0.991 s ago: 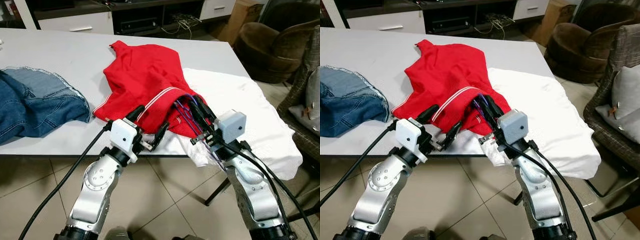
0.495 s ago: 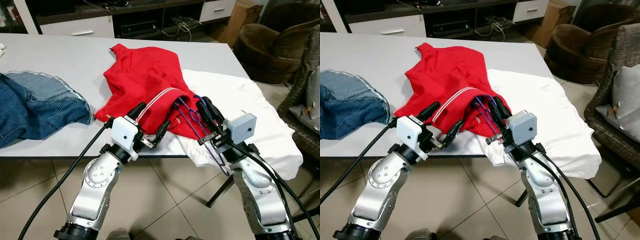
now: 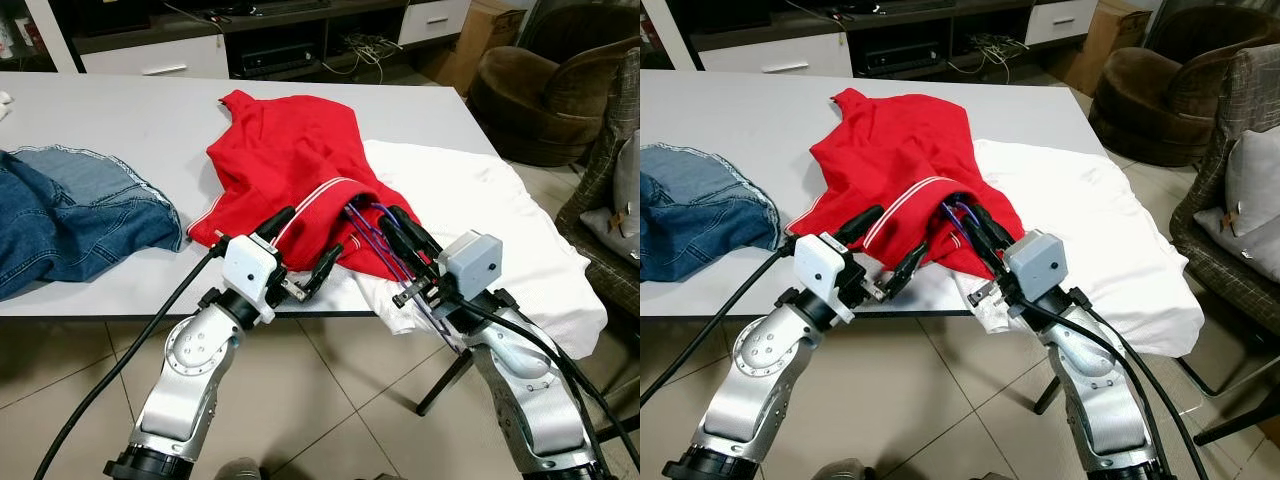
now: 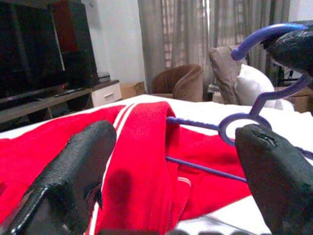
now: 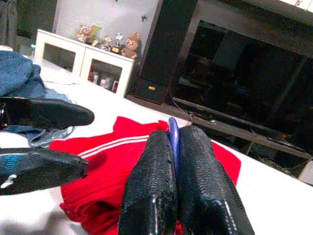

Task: Hang hanger

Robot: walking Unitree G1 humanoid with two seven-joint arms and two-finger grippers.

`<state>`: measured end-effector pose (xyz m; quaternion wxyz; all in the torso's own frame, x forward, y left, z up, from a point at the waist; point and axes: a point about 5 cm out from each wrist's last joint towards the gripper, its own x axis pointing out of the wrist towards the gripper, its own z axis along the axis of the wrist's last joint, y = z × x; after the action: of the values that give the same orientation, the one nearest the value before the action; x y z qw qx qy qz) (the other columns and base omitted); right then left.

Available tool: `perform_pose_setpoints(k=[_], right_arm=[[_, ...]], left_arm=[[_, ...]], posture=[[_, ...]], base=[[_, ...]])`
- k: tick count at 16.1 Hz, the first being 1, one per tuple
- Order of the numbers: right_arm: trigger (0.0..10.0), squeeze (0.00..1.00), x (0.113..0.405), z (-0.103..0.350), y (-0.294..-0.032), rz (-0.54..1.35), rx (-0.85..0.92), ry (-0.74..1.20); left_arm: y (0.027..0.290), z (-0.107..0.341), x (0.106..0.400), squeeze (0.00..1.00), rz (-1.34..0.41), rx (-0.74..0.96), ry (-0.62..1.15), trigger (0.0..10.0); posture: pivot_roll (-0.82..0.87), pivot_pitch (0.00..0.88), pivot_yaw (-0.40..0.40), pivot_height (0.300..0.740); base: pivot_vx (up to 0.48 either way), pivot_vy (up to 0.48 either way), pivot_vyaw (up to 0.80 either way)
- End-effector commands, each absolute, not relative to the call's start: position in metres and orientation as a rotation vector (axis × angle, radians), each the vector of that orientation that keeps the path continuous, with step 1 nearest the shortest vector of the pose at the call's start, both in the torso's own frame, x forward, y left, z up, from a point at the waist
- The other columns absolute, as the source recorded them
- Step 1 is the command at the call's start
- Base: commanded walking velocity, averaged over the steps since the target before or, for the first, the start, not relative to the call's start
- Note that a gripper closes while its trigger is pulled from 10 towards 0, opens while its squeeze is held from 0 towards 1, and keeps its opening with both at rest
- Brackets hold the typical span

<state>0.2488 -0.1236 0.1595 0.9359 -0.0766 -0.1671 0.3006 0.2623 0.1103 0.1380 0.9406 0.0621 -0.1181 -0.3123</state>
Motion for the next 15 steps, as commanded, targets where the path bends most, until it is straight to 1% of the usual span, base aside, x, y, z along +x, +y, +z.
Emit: perform_pose_setpoints(k=[1,15], right_arm=[[10.0,0.00,0.2468,0.1604,-0.1233,0.628,-0.153,-0.334],[10.0,0.00,0.2468,0.1606,-0.1233,0.629,-0.152,-0.334]], left_arm=[[0.1062,0.1373,0.2595,0.00,-0.663,0.144,-0.237,10.0],[0.1054,0.1371,0.2596,0.00,-0.666,0.147,-0.238,10.0]], posture=[[0.11,0.025,-0.013,0.740],[0.11,0.024,-0.015,0.740]], base=[[0.000,0.000,0.00],[0.000,0.000,0.00]])
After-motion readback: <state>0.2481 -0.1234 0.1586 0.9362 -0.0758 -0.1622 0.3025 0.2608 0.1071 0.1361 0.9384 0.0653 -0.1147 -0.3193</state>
